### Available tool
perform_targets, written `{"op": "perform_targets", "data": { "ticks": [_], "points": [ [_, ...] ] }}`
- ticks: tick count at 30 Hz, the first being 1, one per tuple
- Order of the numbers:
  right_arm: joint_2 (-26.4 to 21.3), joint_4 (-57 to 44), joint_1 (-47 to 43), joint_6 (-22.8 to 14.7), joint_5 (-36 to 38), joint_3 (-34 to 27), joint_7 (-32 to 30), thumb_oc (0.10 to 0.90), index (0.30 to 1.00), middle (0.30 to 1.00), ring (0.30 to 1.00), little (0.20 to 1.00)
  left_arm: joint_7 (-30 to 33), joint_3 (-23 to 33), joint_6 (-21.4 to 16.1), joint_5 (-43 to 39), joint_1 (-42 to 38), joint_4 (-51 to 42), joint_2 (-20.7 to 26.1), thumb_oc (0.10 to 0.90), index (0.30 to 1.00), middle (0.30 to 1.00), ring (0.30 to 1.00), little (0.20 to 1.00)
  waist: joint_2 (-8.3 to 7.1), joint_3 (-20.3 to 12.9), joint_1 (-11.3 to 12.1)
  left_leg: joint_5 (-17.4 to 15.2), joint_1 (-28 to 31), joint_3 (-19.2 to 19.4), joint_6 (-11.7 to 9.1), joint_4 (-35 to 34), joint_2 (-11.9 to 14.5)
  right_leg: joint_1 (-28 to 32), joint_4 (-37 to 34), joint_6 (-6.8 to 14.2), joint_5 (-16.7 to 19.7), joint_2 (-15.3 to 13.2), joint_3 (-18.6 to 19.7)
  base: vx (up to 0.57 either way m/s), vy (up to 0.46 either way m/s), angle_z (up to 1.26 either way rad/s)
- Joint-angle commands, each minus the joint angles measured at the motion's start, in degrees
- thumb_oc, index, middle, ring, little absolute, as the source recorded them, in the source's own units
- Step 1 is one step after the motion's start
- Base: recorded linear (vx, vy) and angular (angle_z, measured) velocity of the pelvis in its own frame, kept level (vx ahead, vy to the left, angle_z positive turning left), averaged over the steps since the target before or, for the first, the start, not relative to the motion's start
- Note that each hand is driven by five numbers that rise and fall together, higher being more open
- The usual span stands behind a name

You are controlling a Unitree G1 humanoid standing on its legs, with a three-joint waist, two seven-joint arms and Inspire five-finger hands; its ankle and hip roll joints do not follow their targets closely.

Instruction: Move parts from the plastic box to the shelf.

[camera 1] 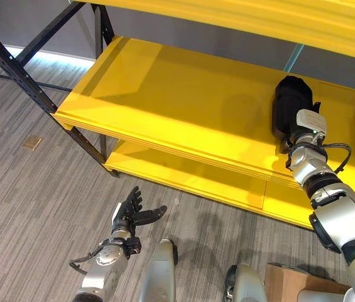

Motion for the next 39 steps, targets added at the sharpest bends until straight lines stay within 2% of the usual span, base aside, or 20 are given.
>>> {"op": "perform_targets", "data": {
  "ticks": [1, 16, 17, 18, 19, 21, 26, 39],
  "points": [
    [-3.33, 2.22, -2.28, 0.11, -0.25, 0.25, -1.43, 0.400, 0.300, 0.300, 0.300, 0.300, -0.40, -1.12, -5.09, 1.14, -1.53, -5.78, 2.74, 0.900, 1.000, 1.000, 1.000, 1.000, 0.93, -2.25, 0.55, 2.76, 0.77, -6.69, -4.35, -1.97, 7.24, 2.05, -1.37, -0.66, 3.89, -0.68, 0.44, 0.00, 0.000, 0.00],
    [-2.31, 3.14, -1.10, -0.36, 2.24, -0.79, 0.08, 0.400, 0.300, 0.300, 0.300, 0.300, -0.79, -0.74, -4.85, 1.45, -1.46, -5.23, 2.73, 0.900, 1.000, 1.000, 1.000, 1.000, 0.88, -2.10, 0.78, 2.62, 0.67, -6.86, -4.31, -1.75, 7.15, 1.85, -1.03, -0.61, 3.76, -0.74, 0.52, 0.00, 0.000, 0.00],
    [-1.98, 2.89, -0.77, -0.65, 3.21, -1.07, 0.58, 0.473, 0.402, 0.402, 0.402, 0.402, -0.72, -0.72, -4.86, 1.32, -1.47, -5.23, 2.64, 0.900, 1.000, 1.000, 1.000, 1.000, 0.85, -2.07, 0.81, 2.66, 0.58, -6.92, -4.28, -1.71, 7.24, 1.76, -1.00, -0.64, 3.78, -0.76, 0.56, 0.00, 0.000, 0.00],
    [-1.67, 2.74, -0.72, -0.99, 3.73, -1.04, 1.67, 0.590, 0.566, 0.566, 0.566, 0.566, -0.95, -0.80, -4.76, 1.33, -1.42, -5.03, 2.58, 0.900, 1.000, 1.000, 1.000, 1.000, 0.82, -1.96, 0.90, 2.67, 0.58, -6.92, -4.30, -1.59, 7.28, 1.78, -0.92, -0.68, 3.79, -0.71, 0.44, 0.00, 0.000, 0.00],
    [-1.60, 2.59, -0.65, -1.33, 4.42, -1.08, 2.27, 0.900, 1.000, 1.000, 1.000, 1.000, -1.04, -0.79, -4.79, 1.30, -1.43, -4.95, 2.55, 0.900, 1.000, 1.000, 1.000, 1.000, 0.82, -1.95, 0.90, 2.69, 0.63, -6.89, -4.30, -1.65, 7.29, 1.76, -0.89, -0.68, 3.80, -0.69, 0.43, 0.00, 0.000, 0.00],
    [-1.05, 3.17, -0.84, -2.02, 6.99, -1.13, 5.13, 0.900, 1.000, 1.000, 1.000, 1.000, -1.97, -0.68, -4.64, 1.53, -1.48, -4.71, 2.58, 0.900, 1.000, 1.000, 1.000, 1.000, 0.72, -1.97, 0.98, 2.68, 0.92, -6.78, -4.27, -1.86, 7.31, 1.81, -1.05, -0.70, 3.91, -0.71, 0.38, 0.00, 0.000, 0.00],
    [-1.77, 4.32, -1.52, -2.61, 10.45, -1.98, 6.70, 0.900, 1.000, 1.000, 1.000, 1.000, -3.14, -0.34, -4.24, 1.47, -1.10, -4.71, 2.66, 0.900, 1.000, 1.000, 1.000, 1.000, 0.45, -2.03, 1.08, 2.96, 1.02, -6.72, -4.35, -2.38, 7.46, 1.91, -1.64, -0.57, 4.21, -0.75, 0.39, 0.00, 0.000, 0.00],
    [-3.88, 2.92, -1.71, -3.56, 11.35, -1.90, 8.59, 0.900, 1.000, 1.000, 1.000, 1.000, -4.24, 0.49, -3.78, 1.78, -0.41, -4.74, 2.89, 0.900, 1.000, 1.000, 1.000, 1.000, 0.05, -2.08, 1.33, 3.45, 1.02, -6.61, -4.22, -3.18, 7.29, 1.93, -2.42, -0.44, 4.88, -0.65, 0.47, 0.00, 0.000, 0.00]
  ]
}}
